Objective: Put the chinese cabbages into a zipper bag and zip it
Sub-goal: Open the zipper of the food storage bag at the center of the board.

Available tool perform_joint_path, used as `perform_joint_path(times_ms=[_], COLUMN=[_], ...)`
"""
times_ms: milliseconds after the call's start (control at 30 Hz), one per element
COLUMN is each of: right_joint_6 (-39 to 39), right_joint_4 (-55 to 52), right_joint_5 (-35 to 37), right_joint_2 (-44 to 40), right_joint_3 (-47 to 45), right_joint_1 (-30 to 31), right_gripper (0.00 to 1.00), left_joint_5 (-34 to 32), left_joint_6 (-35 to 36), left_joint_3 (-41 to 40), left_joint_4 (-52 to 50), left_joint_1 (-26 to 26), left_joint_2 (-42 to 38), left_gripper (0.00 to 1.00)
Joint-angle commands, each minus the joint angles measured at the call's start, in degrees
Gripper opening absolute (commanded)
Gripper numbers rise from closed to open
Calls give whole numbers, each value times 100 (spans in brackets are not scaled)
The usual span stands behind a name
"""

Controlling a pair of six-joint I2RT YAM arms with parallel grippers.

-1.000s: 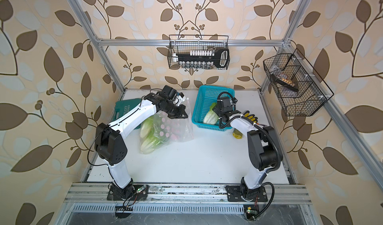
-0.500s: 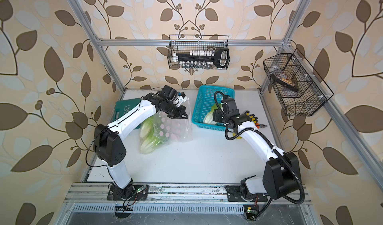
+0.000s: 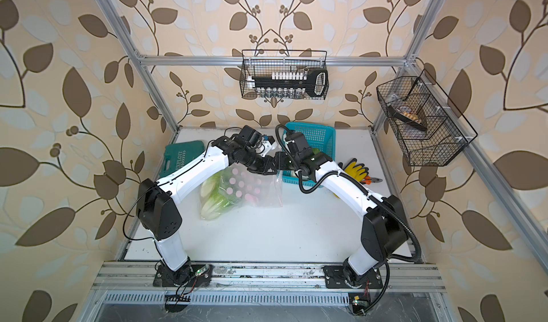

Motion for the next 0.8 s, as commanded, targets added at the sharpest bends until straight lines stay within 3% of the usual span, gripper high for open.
perform_joint_path(times_ms=[0, 200, 367, 533, 767], right_joint_6=[201, 89, -64, -28, 36], right_joint_4=[179, 453, -229, -113, -279], right_joint_5=[-58, -979, -661, -587, -193], right_joint_2=[19, -558, -805, -799, -70], right_joint_3=[-93, -254, -335, -545, -296], right_joint_1=[-231, -347, -428, -195, -195], right_gripper=[57, 67, 66, 66, 63], left_joint_5=[-128, -139, -201, -161, -200], left_joint_6=[110, 160, 159, 110, 145], left_joint_3=[-21, 124, 210, 241, 313], left_joint_4=[28, -97, -146, -132, -239], left_joint_1=[19, 26, 28, 20, 21], left_joint_2=[-366, -168, -168, -127, -161], left_gripper=[0, 0, 0, 0, 0])
